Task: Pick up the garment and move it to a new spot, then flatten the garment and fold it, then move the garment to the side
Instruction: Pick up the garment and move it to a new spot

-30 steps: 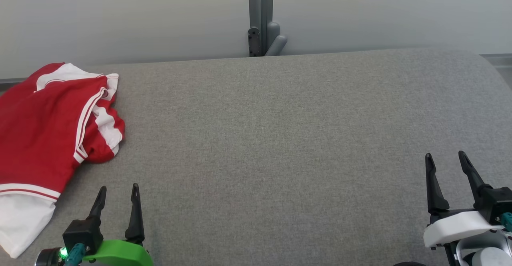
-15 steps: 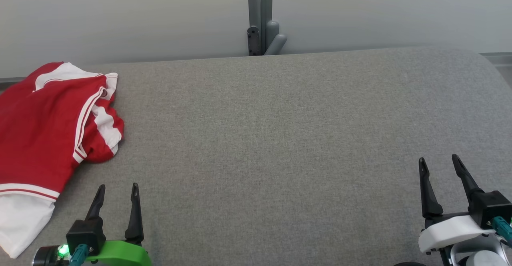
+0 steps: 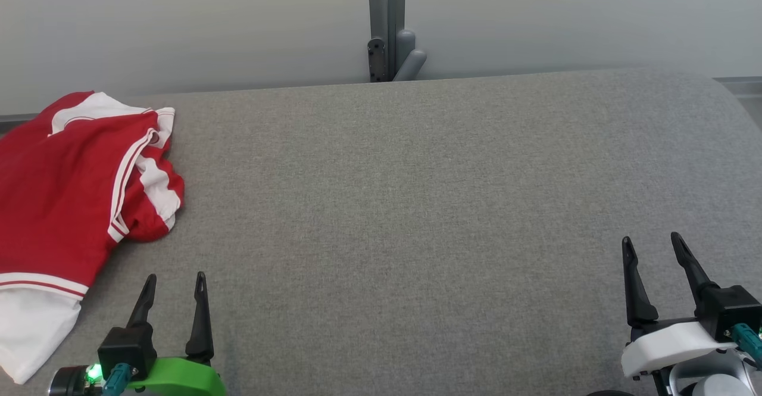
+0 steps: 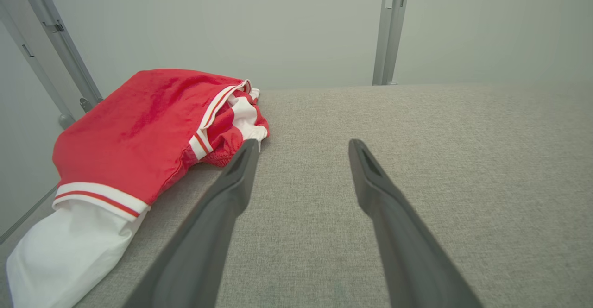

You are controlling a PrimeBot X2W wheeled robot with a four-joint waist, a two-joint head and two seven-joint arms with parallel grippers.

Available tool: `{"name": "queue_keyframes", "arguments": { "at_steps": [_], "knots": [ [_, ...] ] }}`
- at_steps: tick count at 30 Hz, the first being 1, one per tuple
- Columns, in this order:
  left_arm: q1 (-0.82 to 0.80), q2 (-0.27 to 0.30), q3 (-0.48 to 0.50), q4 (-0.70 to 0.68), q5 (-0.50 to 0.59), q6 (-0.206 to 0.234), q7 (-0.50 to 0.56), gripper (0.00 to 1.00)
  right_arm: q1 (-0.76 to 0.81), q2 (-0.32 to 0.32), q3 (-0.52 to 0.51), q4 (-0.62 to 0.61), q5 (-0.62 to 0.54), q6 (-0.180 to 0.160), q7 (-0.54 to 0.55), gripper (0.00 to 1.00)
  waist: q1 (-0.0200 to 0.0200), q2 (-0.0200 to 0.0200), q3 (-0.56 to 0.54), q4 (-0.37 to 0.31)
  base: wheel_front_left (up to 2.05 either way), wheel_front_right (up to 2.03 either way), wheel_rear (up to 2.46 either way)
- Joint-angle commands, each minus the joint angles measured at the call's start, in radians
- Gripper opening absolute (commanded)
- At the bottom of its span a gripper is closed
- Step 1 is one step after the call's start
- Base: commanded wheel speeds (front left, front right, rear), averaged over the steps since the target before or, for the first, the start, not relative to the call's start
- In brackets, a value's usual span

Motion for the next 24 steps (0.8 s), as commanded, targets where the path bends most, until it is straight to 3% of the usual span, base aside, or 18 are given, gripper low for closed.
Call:
{"name": "queue_keyframes", "arguments": {
  "at_steps": [1, 9, 18, 24],
  "knots": [
    [-0.007, 0.001, 0.004, -0.001, 0.009, -0.005, -0.003, 1.0, 0.003, 0.0, 0.0, 0.002, 0.002, 0.0, -0.003, 1.0, -0.0001, 0.012, 0.001, 0.001, 0.0, 0.0, 0.0],
    [-0.008, -0.002, 0.002, -0.005, 0.009, -0.001, -0.003, 1.0, 0.014, -0.003, 0.022, 0.001, 0.002, 0.0, -0.003, 1.0, -0.0001, 0.012, -0.004, 0.06, 0.0, 0.0, 0.0],
    [0.022, -0.006, 0.016, -0.005, -0.001, 0.005, -0.002, 1.0, 0.0, -0.01, 0.063, 0.002, 0.007, 0.0, -0.003, 1.0, -0.0001, 0.012, -0.003, 0.265, 0.0, 0.0, 0.0],
    [0.056, -0.007, 0.066, -0.021, -0.013, 0.013, -0.002, 1.0, -0.044, -0.016, 0.133, 0.006, 0.014, 0.0, -0.003, 1.0, -0.0001, 0.012, 0.01, 0.351, 0.0, 0.0, 0.0]
  ]
}}
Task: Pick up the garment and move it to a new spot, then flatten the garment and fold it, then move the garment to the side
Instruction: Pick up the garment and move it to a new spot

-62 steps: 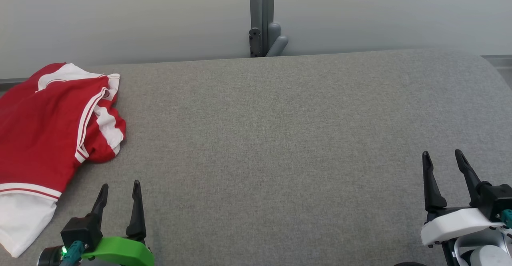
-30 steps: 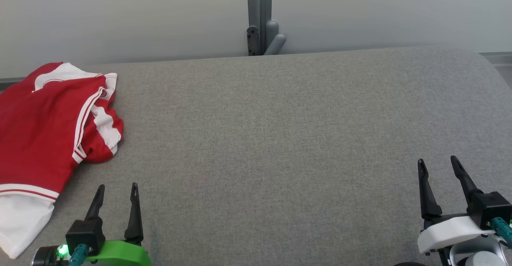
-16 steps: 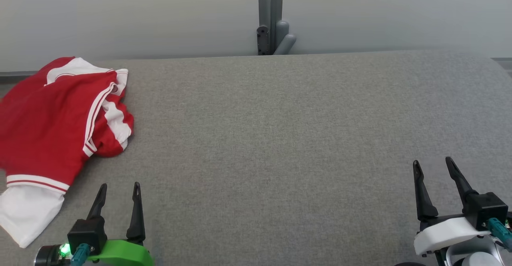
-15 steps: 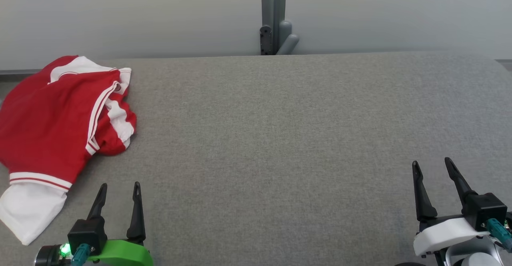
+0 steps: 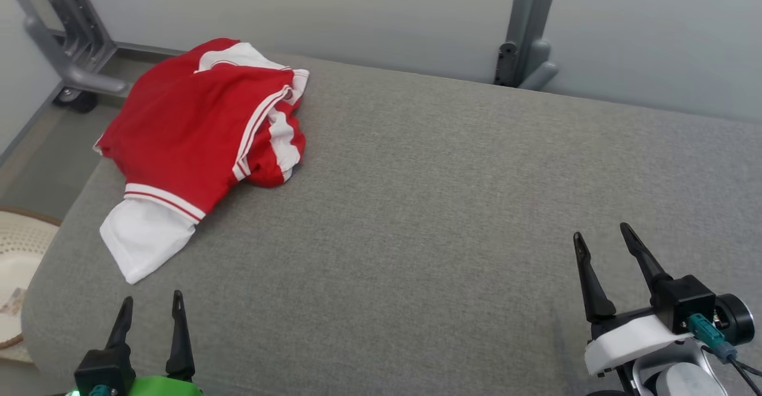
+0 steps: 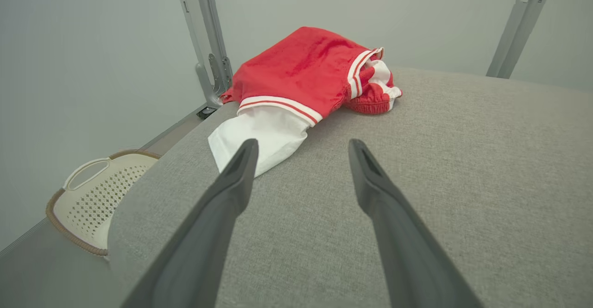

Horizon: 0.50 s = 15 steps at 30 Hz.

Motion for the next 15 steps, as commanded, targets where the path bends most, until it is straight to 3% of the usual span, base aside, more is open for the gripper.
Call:
{"name": "queue_keyframes", "arguments": {
  "at_steps": [1, 10, 15],
  "knots": [
    [0.01, 0.002, 0.009, -0.011, -0.008, 0.002, 0.0, 1.0, -0.015, -0.008, 0.011, -0.001, 0.006, 0.0, -0.003, 1.0, 0.0, 0.012, 0.015, 0.075, 0.0, 0.0, 0.0],
    [-0.076, -0.002, -0.011, -0.035, -0.032, -0.005, 0.0, 1.0, -0.058, -0.039, 0.041, -0.027, 0.01, 0.0, -0.003, 1.0, 0.0, 0.012, 0.118, 0.05, 0.0, 0.0, 0.0],
    [-0.24, -0.003, -0.05, 0.108, -0.058, -0.013, 0.001, 1.0, -0.126, -0.089, 0.052, -0.052, 0.006, 0.0, -0.003, 1.0, 0.0, 0.012, 0.259, 0.003, 0.0, 0.0, 0.0]
  ]
}}
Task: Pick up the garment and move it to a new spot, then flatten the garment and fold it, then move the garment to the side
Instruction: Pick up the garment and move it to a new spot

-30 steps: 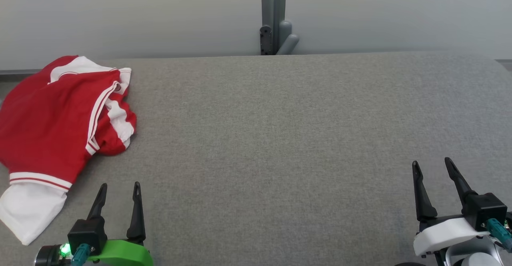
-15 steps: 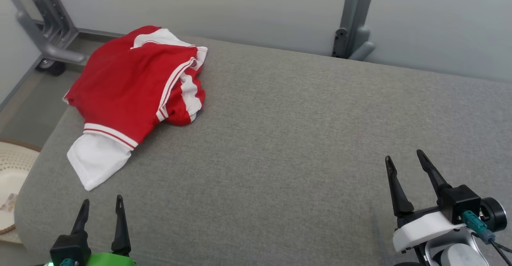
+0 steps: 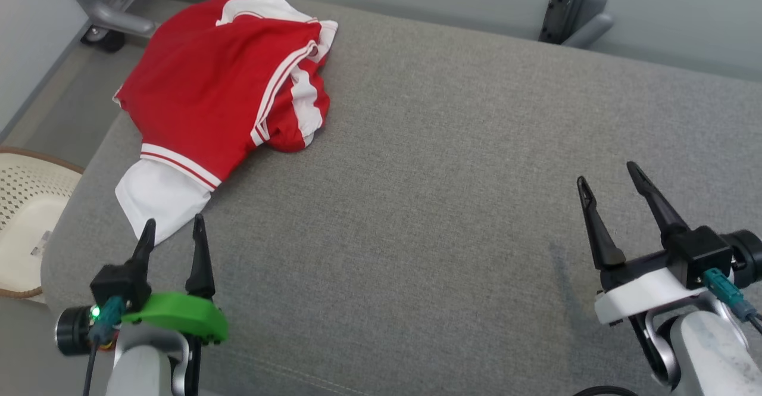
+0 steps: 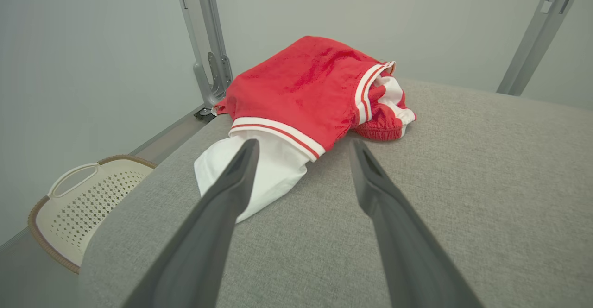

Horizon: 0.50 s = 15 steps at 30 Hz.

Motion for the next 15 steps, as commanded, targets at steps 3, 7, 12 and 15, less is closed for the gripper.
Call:
{"name": "queue_keyframes", "arguments": {
  "at_steps": [3, 7, 12, 15],
  "knots": [
    [-0.154, 0.007, -0.011, 0.118, -0.024, -0.01, 0.031, 1.0, -0.052, -0.034, 0.002, -0.02, -0.001, 0.0, -0.003, 1.0, 0.0, 0.012, 0.222, -0.097, 0.0, 0.0, 0.0],
    [-0.32, 0.039, -0.008, 0.279, -0.033, -0.006, 0.061, 1.0, -0.094, -0.058, 0.002, -0.035, 0.005, 0.0, -0.003, 1.0, 0.0, 0.012, 0.313, -0.125, 0.0, 0.0, 0.0],
    [-0.461, 0.077, 0.021, 0.457, -0.056, 0.012, 0.082, 1.0, -0.123, -0.068, 0.011, -0.044, 0.008, 0.0, -0.003, 1.0, 0.0, 0.012, 0.377, -0.154, 0.0, 0.0, 0.0],
    [-0.519, 0.105, 0.041, 0.548, -0.068, 0.035, 0.092, 1.0, -0.136, -0.072, 0.017, -0.049, 0.01, 0.0, -0.003, 1.0, 0.0, 0.012, 0.398, -0.168, 0.0, 0.0, 0.0]
  ]
}}
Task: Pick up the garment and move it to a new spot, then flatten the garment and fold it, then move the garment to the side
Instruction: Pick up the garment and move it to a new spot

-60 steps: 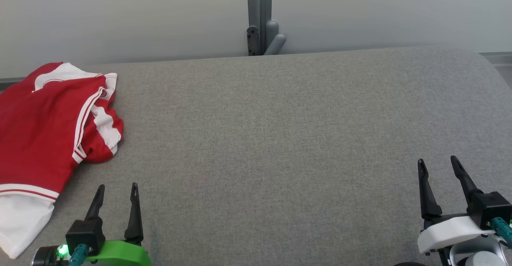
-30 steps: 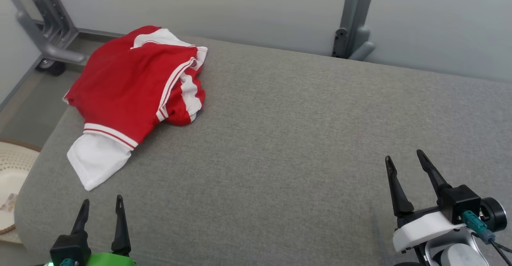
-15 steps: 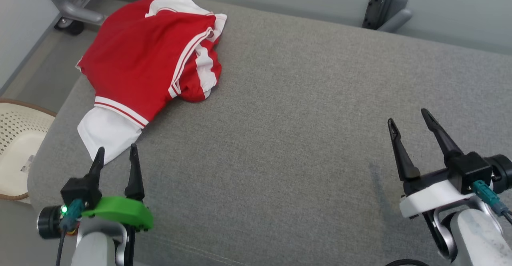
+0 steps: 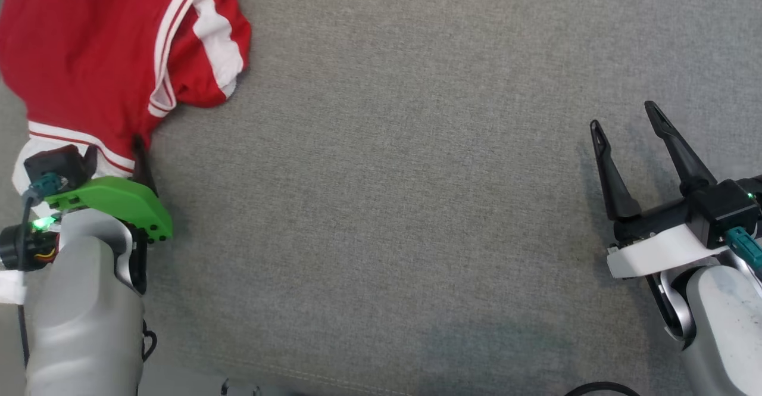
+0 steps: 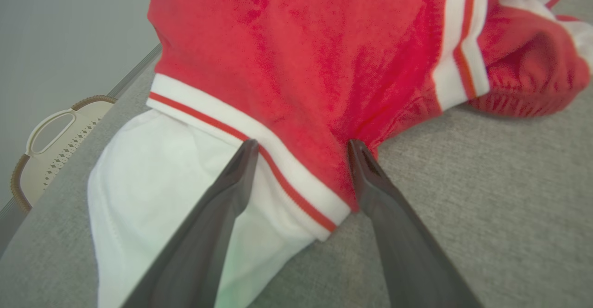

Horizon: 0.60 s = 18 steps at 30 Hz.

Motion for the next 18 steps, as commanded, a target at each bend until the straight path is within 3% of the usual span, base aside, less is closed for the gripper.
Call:
{"name": "queue_keyframes", "arguments": {
  "at_steps": [1, 4, 5, 6, 7, 8, 14, 18],
  "knots": [
    [-0.029, 0.011, 0.011, 0.024, -0.011, 0.009, 0.0, 1.0, -0.016, -0.004, 0.003, -0.005, 0.007, 0.0, -0.003, 1.0, -0.0001, 0.012, 0.096, -0.081, 0.0, 0.0, 0.0],
    [-0.056, 0.024, 0.028, 0.112, -0.032, 0.015, 0.017, 1.0, -0.02, -0.011, 0.005, -0.003, 0.01, 0.0, -0.003, 1.0, -0.0001, 0.012, 0.093, -0.088, 0.0, 0.0, 0.0],
    [-0.058, 0.025, 0.031, 0.138, -0.038, 0.013, 0.02, 0.47, -0.019, -0.011, 0.005, -0.002, 0.012, 0.0, -0.003, 1.0, -0.0001, 0.012, 0.089, -0.09, 0.0, 0.0, 0.0],
    [-0.059, 0.026, 0.033, 0.16, -0.042, 0.009, 0.016, 0.16, -0.019, -0.011, 0.004, -0.001, 0.012, 0.0, -0.003, 1.0, -0.0001, 0.012, 0.085, -0.092, 0.0, 0.0, 0.0],
    [-0.061, 0.027, 0.032, 0.178, -0.043, 0.005, 0.013, 0.16, -0.019, -0.012, 0.002, 0.0, 0.013, 0.0, -0.003, 1.0, -0.0001, 0.012, 0.08, -0.094, 0.0, 0.0, 0.0],
    [-0.057, 0.026, 0.029, 0.196, -0.044, -0.002, 0.009, 0.0, -0.02, -0.011, 0.001, 0.0, 0.014, 0.0, -0.003, 1.0, -0.0001, 0.012, 0.074, -0.096, 0.0, 0.0, 0.0],
    [-0.039, 0.044, 0.038, 0.245, -0.074, -0.03, -0.036, 0.0, 0.001, 0.013, -0.007, 0.007, 0.018, 0.0, -0.003, 1.0, -0.0001, 0.012, 0.023, -0.099, 0.0, 0.0, 0.0],
    [-0.044, 0.096, 0.078, 0.198, -0.106, -0.029, -0.078, 0.0, 0.027, 0.033, -0.01, 0.013, 0.021, 0.0, -0.003, 1.0, -0.0001, 0.012, -0.023, -0.102, 0.0, 0.0, 0.0]
  ]
}}
